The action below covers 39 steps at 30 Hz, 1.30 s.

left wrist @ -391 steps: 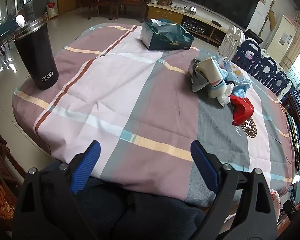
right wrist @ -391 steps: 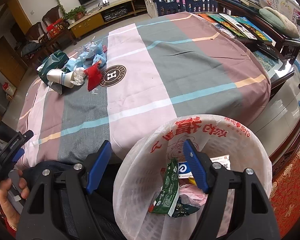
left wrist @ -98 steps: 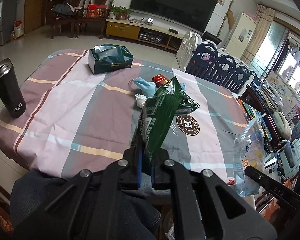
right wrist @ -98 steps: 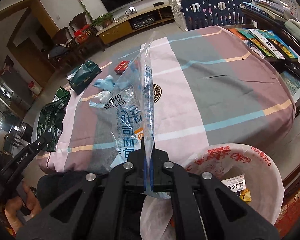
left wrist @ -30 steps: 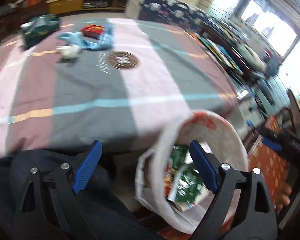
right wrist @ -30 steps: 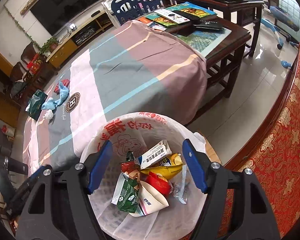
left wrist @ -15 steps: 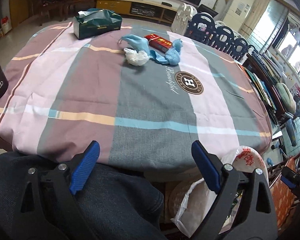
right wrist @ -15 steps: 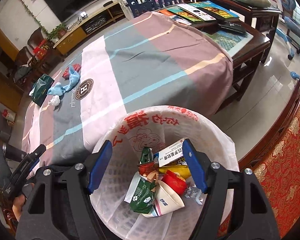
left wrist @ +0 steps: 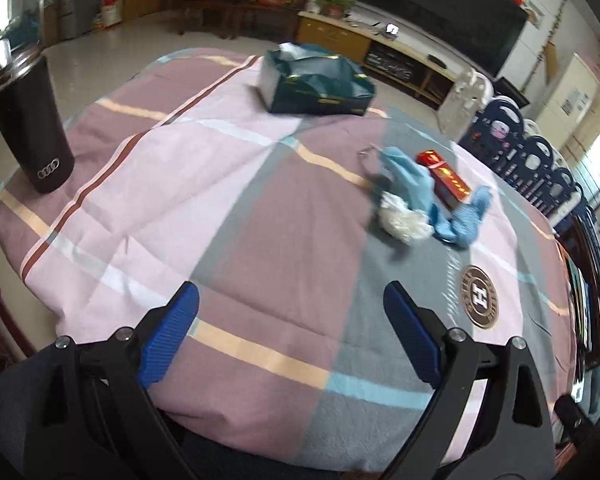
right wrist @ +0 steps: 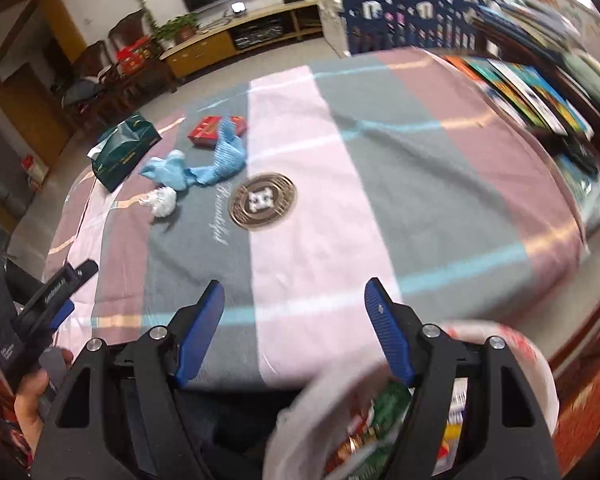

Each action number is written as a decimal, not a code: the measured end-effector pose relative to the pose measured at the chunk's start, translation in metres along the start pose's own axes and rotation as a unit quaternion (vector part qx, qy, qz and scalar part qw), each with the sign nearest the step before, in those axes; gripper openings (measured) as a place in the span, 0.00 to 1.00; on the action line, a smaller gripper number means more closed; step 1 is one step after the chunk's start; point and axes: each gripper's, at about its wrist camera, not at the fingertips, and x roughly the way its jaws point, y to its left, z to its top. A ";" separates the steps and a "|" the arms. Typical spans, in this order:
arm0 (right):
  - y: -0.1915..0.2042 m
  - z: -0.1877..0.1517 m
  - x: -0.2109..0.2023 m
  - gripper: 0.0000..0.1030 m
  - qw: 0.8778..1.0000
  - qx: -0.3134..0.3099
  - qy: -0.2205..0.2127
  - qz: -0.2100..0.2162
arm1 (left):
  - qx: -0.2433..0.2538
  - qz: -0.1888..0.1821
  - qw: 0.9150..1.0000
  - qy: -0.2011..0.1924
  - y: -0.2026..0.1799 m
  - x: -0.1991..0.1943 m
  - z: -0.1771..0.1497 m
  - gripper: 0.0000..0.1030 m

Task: Collect trash
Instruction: 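Grasp the blue cloth with the right tool while the left tool grasps the blue mask and tissue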

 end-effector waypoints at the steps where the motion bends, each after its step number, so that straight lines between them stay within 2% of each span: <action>1: 0.010 0.008 0.008 0.69 1.000 -0.011 -0.003 0.002 | -0.016 -0.005 1.000 0.005 0.006 0.003 0.003 0.90; 5: 0.053 0.046 0.050 0.69 0.999 -0.049 -0.006 0.011 | -0.048 0.012 0.999 0.007 0.023 0.008 0.010 0.90; 7: 0.068 0.065 0.073 0.69 0.999 -0.051 -0.006 -0.002 | -0.054 0.016 0.998 0.016 0.028 0.009 0.009 0.90; 10: 0.086 0.096 0.117 0.69 0.997 -0.061 -0.006 -0.045 | -0.014 0.042 0.999 0.031 0.027 0.005 0.008 0.90; 14: 0.086 0.120 0.172 0.69 0.997 -0.032 0.032 -0.063 | 0.006 0.045 0.999 0.011 0.028 -0.006 0.011 0.90; 18: 0.084 0.130 0.201 0.69 0.997 -0.011 0.041 -0.068 | 0.016 0.046 0.999 0.002 0.027 -0.009 0.012 0.90; 19: 0.086 0.132 0.205 0.66 0.997 -0.016 0.043 -0.068 | 0.017 0.043 0.999 0.004 0.026 -0.008 0.012 0.90; 21: 0.091 0.132 0.213 0.38 0.996 -0.034 0.054 -0.056 | 0.016 0.038 0.999 0.010 0.026 -0.007 0.011 0.90; 22: 0.094 0.132 0.215 0.37 0.996 -0.043 0.057 -0.055 | 0.016 0.037 0.999 0.011 0.026 -0.006 0.011 0.90; 23: 0.098 0.130 0.214 0.30 0.996 -0.053 0.053 -0.049 | 0.017 0.036 0.999 0.012 0.026 -0.006 0.011 0.90; 24: 0.100 0.127 0.214 0.28 0.996 -0.060 0.057 -0.033 | 0.016 0.036 0.999 0.013 0.026 -0.006 0.011 0.90; 28: 0.113 0.105 0.201 0.27 0.991 -0.097 0.083 0.034 | 0.004 0.037 0.999 0.011 0.032 -0.005 0.013 0.90; 31: 0.126 0.077 0.185 0.27 0.973 -0.149 0.130 0.115 | -0.013 0.042 0.999 0.006 0.042 -0.005 0.016 0.90; 32: 0.128 0.068 0.176 0.27 0.968 -0.167 0.138 0.128 | -0.019 0.044 0.999 0.004 0.046 -0.006 0.017 0.90; 35: 0.120 0.049 0.140 0.27 0.963 -0.193 0.131 0.136 | -0.038 0.044 0.998 0.007 0.053 -0.002 0.023 0.90; 37: 0.105 0.042 0.116 0.27 0.965 -0.193 0.112 0.134 | -0.049 0.036 0.998 0.010 0.049 0.001 0.031 0.90; 39: 0.084 0.038 0.096 0.27 0.971 -0.172 0.096 0.135 | -0.035 0.021 0.999 0.006 0.034 0.006 0.041 0.90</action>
